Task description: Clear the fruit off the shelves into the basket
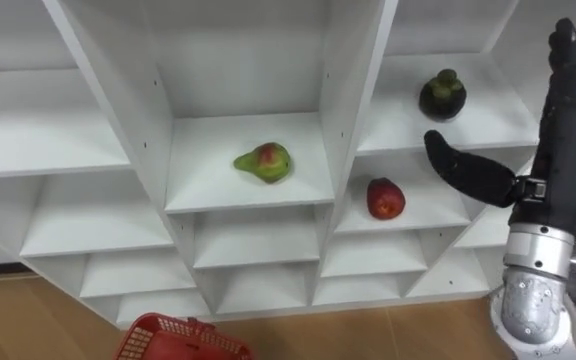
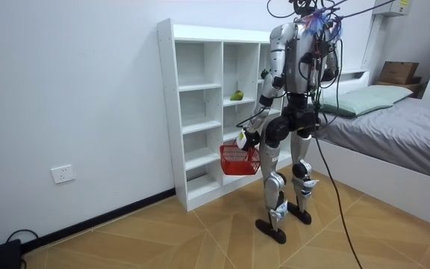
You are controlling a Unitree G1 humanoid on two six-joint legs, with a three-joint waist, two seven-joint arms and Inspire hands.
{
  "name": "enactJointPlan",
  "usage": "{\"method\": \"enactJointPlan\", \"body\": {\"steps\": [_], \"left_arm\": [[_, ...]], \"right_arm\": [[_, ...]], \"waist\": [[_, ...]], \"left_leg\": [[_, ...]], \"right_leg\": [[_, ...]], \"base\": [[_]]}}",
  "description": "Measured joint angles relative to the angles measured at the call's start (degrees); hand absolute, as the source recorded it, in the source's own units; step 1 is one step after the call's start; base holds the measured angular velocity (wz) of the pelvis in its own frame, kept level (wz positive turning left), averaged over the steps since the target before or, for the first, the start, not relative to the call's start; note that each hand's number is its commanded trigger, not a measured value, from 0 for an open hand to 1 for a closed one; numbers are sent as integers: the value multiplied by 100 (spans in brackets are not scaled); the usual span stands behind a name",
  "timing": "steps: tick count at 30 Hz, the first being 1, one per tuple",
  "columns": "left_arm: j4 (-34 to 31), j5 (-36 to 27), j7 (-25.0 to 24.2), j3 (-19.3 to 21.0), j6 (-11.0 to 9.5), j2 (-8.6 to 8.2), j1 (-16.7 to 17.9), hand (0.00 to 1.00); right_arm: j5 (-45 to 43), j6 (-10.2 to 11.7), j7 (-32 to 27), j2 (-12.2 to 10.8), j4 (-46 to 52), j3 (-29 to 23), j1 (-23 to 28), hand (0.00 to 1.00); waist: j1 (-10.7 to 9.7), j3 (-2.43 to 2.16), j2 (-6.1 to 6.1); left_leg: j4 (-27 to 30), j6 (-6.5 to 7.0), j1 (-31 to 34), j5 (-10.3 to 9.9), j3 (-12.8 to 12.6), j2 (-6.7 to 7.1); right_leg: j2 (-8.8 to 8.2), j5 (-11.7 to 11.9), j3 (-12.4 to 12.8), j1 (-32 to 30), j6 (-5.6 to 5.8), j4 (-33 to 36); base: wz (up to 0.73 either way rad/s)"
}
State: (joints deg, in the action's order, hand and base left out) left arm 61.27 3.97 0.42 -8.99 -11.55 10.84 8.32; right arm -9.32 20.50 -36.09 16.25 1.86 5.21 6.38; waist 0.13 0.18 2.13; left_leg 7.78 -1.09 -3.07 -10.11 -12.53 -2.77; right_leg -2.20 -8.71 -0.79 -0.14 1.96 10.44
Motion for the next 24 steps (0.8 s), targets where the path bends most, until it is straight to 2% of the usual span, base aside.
{"method": "enactJointPlan", "body": {"steps": [3,8,15,18,24], "left_arm": [[-135,3,-2,4,21,29,21,100],[-225,19,5,203,23,40,23,100],[-312,17,13,212,24,86,24,100],[-312,17,15,221,29,87,26,100],[-314,66,7,233,77,87,34,100]], "right_arm": [[93,-1,7,39,-5,-78,-4,0],[92,-3,69,244,-400,-229,-223,0],[102,-3,61,262,-580,-267,-320,0],[105,-6,67,262,-619,-268,-360,0],[253,-61,297,261,-1073,-270,-724,0]], "waist": [[14,16,45],[31,0,144],[53,14,151],[134,21,139],[170,20,139]], "left_leg": [[0,0,3,0,13,0],[5,0,29,0,38,0],[3,0,47,0,109,0],[0,0,59,0,111,1],[2,-1,60,0,124,0]], "right_leg": [[-16,2,-112,21,-3,-27],[-17,15,-137,31,-19,-71],[-26,15,-246,34,-19,-73],[-28,15,-256,26,-19,-73],[-29,15,-263,37,-19,-70]], "base": [[1],[1],[4],[0],[0]]}}
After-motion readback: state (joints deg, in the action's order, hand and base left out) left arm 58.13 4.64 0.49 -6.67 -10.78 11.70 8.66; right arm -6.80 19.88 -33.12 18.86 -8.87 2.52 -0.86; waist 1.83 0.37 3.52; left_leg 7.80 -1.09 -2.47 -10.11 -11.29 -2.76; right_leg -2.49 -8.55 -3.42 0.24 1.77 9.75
